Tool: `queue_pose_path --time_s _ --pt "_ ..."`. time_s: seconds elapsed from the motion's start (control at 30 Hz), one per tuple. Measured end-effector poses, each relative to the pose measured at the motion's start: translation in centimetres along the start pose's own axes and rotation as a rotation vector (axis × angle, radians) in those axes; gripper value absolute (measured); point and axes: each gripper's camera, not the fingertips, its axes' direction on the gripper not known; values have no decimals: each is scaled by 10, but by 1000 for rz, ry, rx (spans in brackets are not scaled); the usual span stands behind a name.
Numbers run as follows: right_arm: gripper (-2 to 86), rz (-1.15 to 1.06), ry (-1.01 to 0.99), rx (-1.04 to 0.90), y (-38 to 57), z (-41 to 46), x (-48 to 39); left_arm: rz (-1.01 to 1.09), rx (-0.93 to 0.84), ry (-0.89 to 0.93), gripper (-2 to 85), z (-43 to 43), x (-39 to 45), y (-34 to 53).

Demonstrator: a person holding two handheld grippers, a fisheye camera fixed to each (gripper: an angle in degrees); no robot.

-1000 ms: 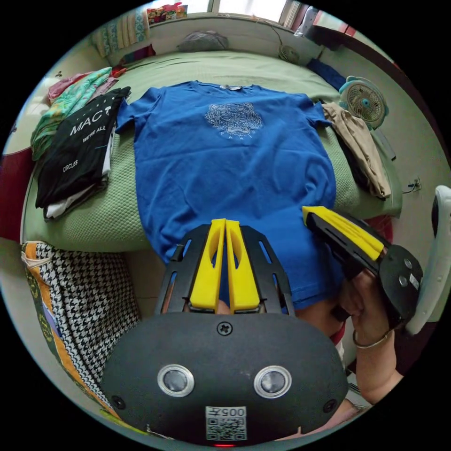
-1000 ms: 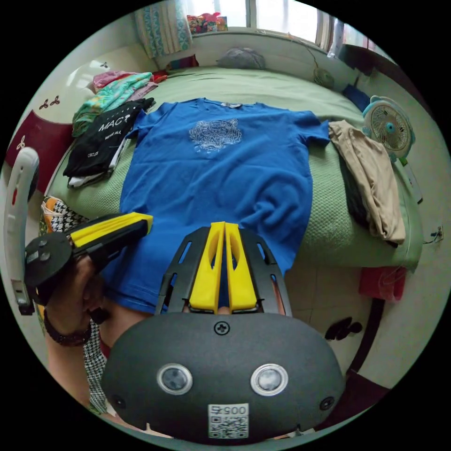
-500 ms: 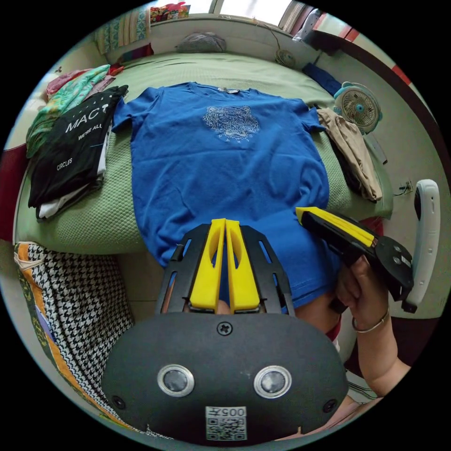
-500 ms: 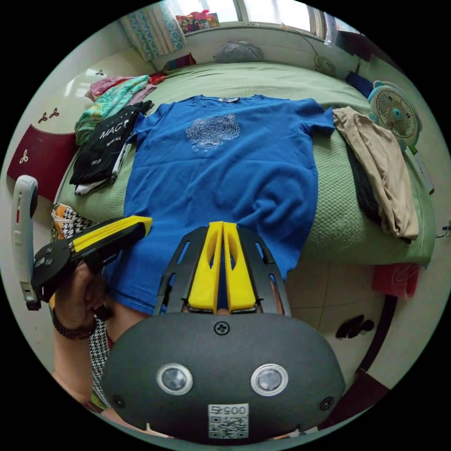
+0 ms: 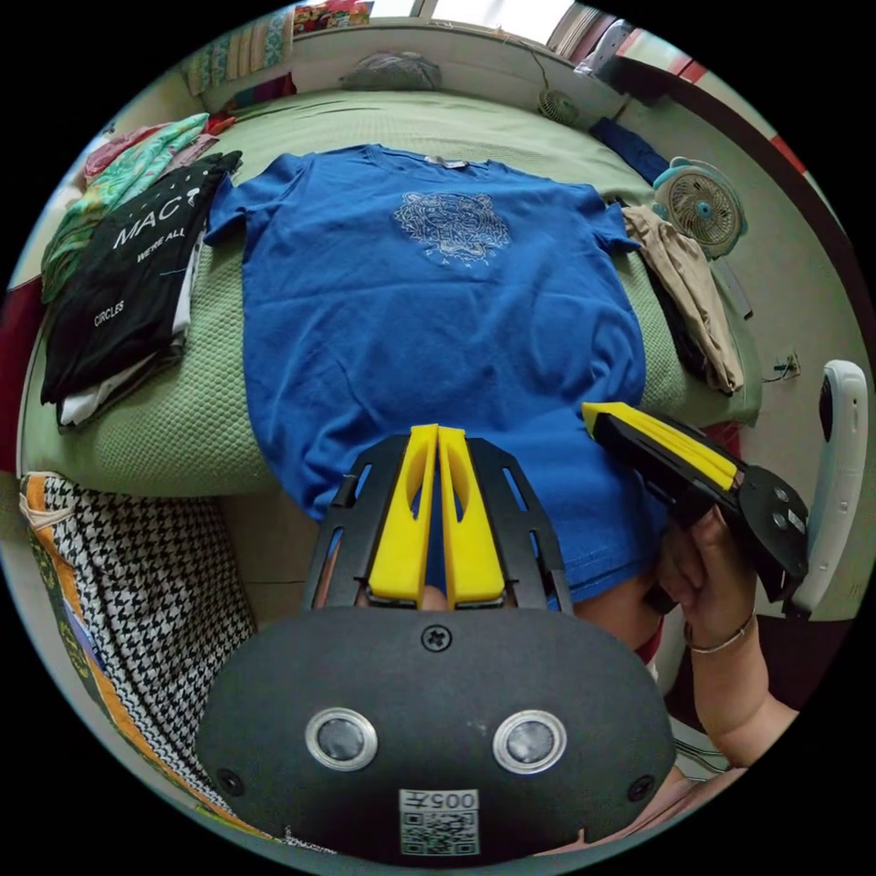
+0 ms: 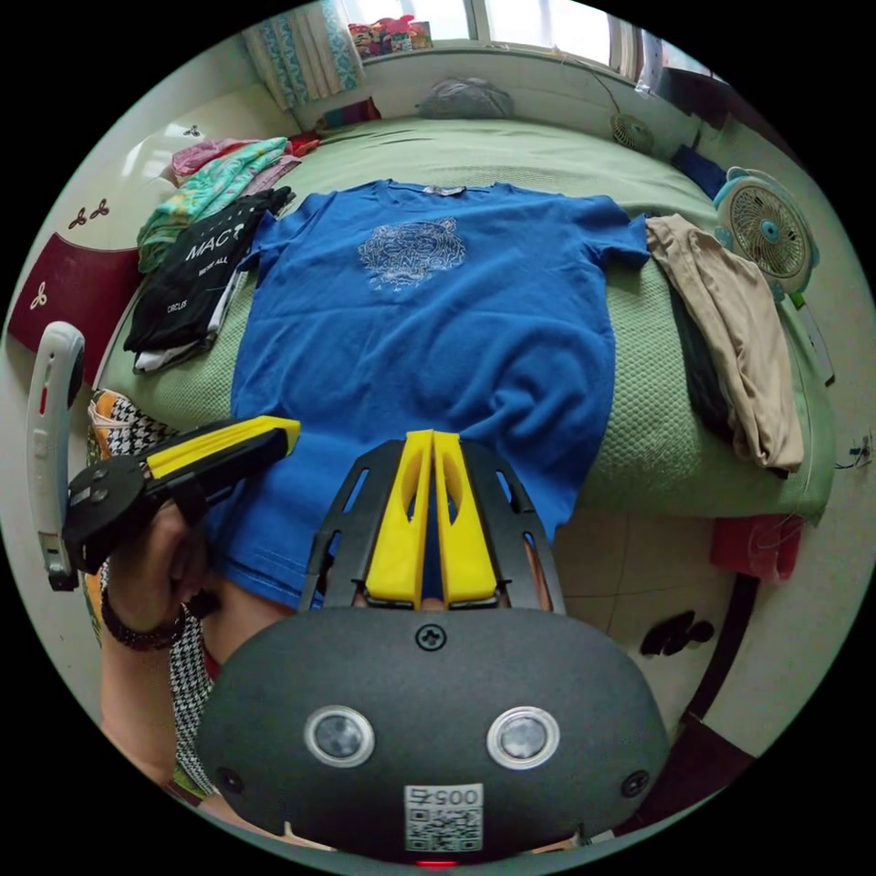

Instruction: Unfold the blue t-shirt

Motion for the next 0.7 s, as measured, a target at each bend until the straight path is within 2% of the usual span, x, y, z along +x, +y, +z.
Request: queue_pose_path --time_s 0.7 --pt "1 3 -5 -24 4 9 -9 -11 -16 11 -6 22 -7 8"
